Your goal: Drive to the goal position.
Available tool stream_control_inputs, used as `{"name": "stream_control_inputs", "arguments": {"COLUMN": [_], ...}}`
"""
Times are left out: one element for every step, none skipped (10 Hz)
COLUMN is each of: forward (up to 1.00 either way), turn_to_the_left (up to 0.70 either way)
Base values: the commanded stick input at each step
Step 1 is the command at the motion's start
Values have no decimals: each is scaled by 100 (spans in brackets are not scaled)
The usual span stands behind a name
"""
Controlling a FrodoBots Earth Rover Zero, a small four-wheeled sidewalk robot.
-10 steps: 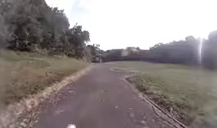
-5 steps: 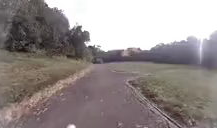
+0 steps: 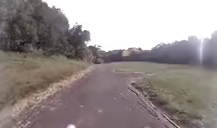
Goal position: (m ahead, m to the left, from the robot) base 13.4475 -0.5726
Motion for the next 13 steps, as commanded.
{"name": "stream_control_inputs", "arguments": {"forward": [70, 70, 70, 70, 70, 70, 70, 70, 70, 70, 70, 70, 70], "turn_to_the_left": [0, 0, 0, 0, 0, 0, 0, 0, 0, 1, 2, 3, 3]}}
